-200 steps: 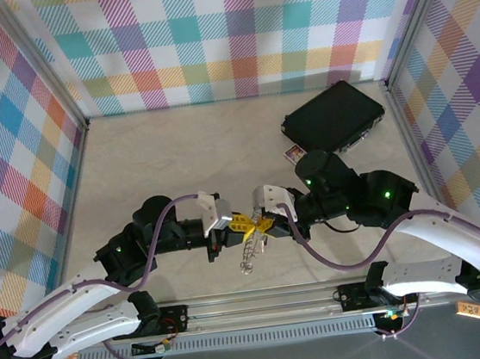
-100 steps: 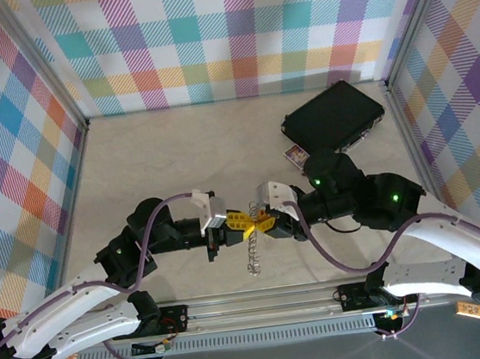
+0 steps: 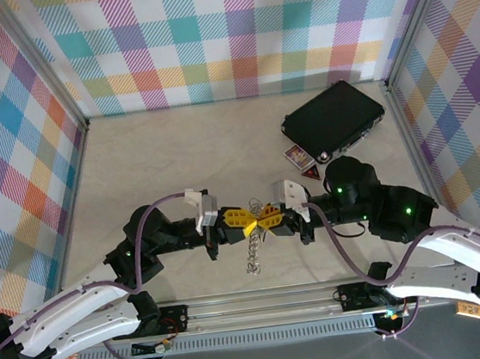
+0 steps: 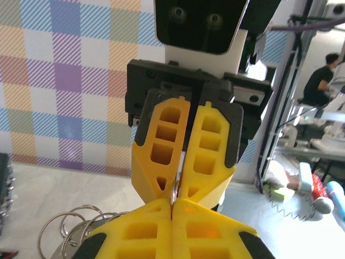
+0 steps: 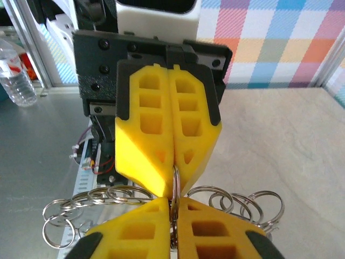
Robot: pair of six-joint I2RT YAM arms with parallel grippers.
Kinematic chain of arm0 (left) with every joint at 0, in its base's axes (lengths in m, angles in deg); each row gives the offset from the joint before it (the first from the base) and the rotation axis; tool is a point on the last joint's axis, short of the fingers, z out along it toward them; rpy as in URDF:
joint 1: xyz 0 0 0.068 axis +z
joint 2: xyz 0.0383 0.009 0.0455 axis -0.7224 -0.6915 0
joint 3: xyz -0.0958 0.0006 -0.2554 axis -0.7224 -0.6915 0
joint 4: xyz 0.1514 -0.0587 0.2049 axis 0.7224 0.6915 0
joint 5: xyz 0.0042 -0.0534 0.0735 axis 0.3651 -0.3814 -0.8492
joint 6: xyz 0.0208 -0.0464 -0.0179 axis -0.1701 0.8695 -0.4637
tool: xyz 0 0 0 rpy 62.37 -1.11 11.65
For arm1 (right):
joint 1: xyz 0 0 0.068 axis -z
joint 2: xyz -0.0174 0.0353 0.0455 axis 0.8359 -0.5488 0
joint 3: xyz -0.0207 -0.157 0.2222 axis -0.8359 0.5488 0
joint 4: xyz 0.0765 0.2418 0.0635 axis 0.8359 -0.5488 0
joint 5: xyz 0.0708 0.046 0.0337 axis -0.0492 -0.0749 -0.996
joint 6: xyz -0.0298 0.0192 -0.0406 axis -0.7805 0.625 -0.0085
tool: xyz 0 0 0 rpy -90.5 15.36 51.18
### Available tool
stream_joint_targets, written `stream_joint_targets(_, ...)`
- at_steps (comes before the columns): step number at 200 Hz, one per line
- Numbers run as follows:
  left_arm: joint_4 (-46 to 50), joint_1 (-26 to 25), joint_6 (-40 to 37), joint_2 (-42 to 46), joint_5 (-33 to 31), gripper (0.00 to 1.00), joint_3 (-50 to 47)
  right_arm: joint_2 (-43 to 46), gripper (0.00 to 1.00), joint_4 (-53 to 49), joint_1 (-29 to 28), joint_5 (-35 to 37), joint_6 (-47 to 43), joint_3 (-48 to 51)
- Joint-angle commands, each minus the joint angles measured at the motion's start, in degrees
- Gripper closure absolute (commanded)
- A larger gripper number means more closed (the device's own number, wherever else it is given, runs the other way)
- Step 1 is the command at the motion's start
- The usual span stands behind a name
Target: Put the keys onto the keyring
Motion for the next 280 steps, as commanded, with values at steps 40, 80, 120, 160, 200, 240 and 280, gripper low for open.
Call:
stream_joint_targets(40, -17.97, -0.13, 6.99, -2.76, 3.40, 1.00, -1.64, 2.67, 1.00, 7.13, -0.21, -2.07, -0.19, 3.09)
stream_joint_targets(80, -0.75, -0.13, -2.15, 0.05, -2.10, 0.89, 1.39, 1.37, 1.00, 0.97, -0.22, 1.11, -2.79, -0.26)
stream_joint_targets(120, 17.03, -0.13, -10.55, 1.28, -6.28, 0.76, 7.20, -2.53, 1.00, -9.10, -0.26, 2.63, -6.39, -6.67)
stream_joint_targets(160, 25.97, -0.13, -14.52, 0.59, -8.85, 0.76, 11.02, -5.56, 1.00, -13.02, -0.25, 1.60, -7.69, -9.57)
stream_joint_targets(200, 29.28, -0.13, -16.18, 0.14, -9.00, 0.76, 12.43, -7.03, 1.00, -14.09, -0.20, 0.96, -7.97, -10.50)
stream_joint_targets(240, 29.79, -0.31, -16.26, -0.89, -7.30, 0.76, 12.60, -7.71, 1.00, -14.46, -0.19, 0.68, -7.77, -10.78)
stream_joint_targets(280, 29.79, -0.40, -16.38, -1.84, -7.20, 0.79, 12.43, -8.06, 1.00, -14.34, -0.23, 0.06, -7.62, -10.60)
